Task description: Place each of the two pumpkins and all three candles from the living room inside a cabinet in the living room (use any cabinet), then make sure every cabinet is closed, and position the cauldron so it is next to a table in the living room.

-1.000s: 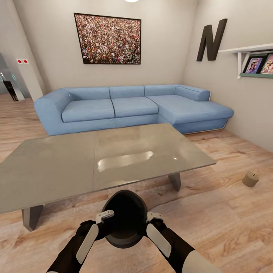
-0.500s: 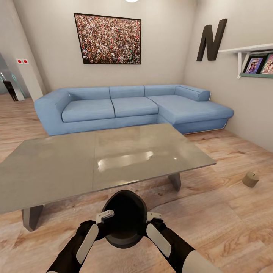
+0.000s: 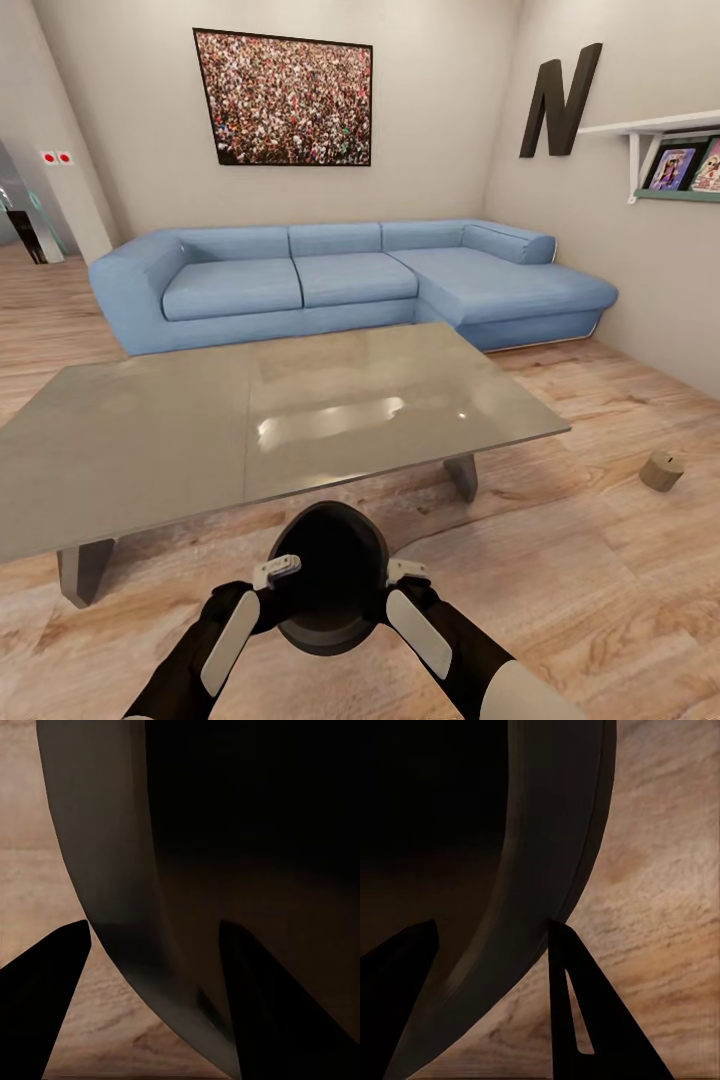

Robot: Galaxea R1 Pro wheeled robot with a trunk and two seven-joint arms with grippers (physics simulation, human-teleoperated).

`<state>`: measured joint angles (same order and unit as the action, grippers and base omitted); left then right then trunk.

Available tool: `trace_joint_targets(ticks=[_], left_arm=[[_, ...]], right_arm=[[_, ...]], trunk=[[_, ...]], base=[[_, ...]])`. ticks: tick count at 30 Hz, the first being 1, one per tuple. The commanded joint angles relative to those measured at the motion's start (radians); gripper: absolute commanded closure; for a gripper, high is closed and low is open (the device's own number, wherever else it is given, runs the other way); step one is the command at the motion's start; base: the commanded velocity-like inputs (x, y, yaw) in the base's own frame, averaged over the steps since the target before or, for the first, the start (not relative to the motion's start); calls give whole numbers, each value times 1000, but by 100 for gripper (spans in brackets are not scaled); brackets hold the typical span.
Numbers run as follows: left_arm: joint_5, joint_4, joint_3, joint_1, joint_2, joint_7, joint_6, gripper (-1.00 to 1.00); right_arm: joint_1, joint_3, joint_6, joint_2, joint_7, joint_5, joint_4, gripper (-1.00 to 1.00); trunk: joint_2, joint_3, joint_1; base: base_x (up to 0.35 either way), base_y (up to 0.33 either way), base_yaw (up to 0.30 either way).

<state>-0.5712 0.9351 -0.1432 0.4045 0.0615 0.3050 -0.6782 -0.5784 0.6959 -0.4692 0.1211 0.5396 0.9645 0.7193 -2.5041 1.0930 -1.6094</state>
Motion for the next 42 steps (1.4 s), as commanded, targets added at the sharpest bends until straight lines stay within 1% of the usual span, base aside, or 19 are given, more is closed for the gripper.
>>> trace_joint_targets(ticks=[1, 8, 12, 17, 30, 42], left_arm=[[6, 21, -3, 1, -1, 11, -3, 100], [6, 21, -3, 1, -1, 11, -3, 100], [5, 21, -3, 1, 0, 11, -3, 100], [5, 21, -3, 1, 0, 11, -3, 100], [5, 21, -3, 1, 0, 11, -3, 100], [5, 21, -3, 0, 0, 11, -3, 100]], right_arm=[[-1, 5, -8, -1, 10, 5, 0, 100], [-1, 4, -8, -1, 10, 5, 0, 100], [-1, 4, -8, -1, 10, 5, 0, 100], [-1, 4, -8, -1, 10, 5, 0, 100], [-1, 4, -8, -1, 10, 5, 0, 100], [-1, 4, -8, -1, 10, 5, 0, 100]], trunk=[[-1, 1, 0], [-1, 1, 0], [-1, 16, -1], [-1, 16, -1], [-4, 67, -7], [-4, 67, -7]], base=[[0, 0, 0], [0, 0, 0], [0, 0, 0], [0, 0, 0], [0, 0, 0], [0, 0, 0]])
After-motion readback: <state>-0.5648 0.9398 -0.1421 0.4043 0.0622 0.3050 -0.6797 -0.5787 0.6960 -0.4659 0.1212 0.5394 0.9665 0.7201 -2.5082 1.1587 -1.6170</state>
